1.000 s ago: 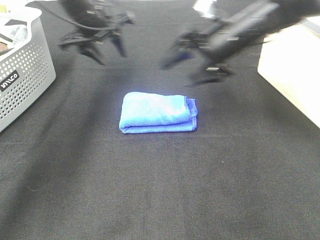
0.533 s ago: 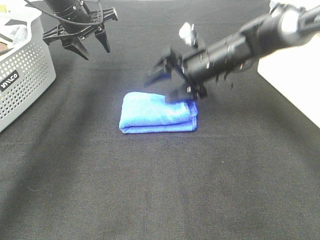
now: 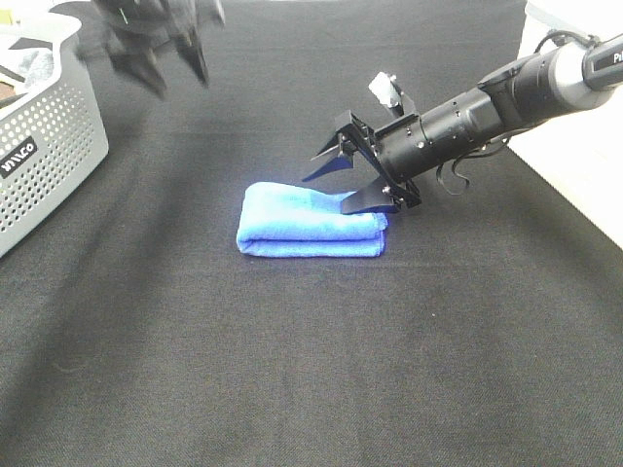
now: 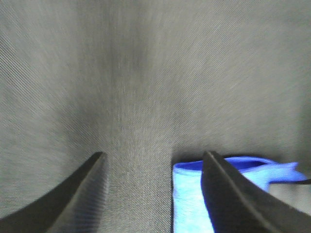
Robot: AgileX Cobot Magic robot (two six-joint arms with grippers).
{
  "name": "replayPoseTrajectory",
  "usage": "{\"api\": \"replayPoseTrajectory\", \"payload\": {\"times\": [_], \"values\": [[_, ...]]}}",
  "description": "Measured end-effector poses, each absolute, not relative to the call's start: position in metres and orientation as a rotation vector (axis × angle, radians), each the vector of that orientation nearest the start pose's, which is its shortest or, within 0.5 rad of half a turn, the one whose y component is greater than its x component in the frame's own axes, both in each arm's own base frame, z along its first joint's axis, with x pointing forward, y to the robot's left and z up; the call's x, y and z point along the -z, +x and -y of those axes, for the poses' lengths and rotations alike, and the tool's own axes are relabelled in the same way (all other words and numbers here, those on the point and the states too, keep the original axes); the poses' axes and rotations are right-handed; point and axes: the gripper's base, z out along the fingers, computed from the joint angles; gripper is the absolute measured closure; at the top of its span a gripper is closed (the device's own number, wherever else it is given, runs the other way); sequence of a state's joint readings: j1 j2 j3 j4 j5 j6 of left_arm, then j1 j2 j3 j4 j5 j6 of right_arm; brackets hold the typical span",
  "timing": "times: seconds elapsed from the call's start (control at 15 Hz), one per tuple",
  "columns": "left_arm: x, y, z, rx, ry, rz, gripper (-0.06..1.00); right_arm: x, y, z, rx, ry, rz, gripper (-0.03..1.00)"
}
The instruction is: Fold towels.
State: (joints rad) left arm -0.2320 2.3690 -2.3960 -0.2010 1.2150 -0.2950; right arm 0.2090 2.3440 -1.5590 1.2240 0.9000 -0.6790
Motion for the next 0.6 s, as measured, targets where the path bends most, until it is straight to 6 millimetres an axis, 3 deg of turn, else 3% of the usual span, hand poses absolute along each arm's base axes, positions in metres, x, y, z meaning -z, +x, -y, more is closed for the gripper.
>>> {"api": "replayPoseTrajectory", "payload": {"times": [0.13, 0.27, 0.6], "values": [[-0.286, 0.493, 0.133, 0.430, -0.081, -2.661, 0.39, -0.116, 0.431, -0.161, -1.298, -0.158, -2.653, 0.17], [-0.309, 0.479, 0.130, 0.411, -0.004, -2.633, 0.39, -0.160, 0.422, -0.158, -1.252, -0.285, -2.647, 0.17], [-0.350, 0.412, 0.110, 0.312, 0.141, -2.657, 0.39, -0.228, 0.390, -0.135, -0.892, -0.510, -2.763, 0.17]]}}
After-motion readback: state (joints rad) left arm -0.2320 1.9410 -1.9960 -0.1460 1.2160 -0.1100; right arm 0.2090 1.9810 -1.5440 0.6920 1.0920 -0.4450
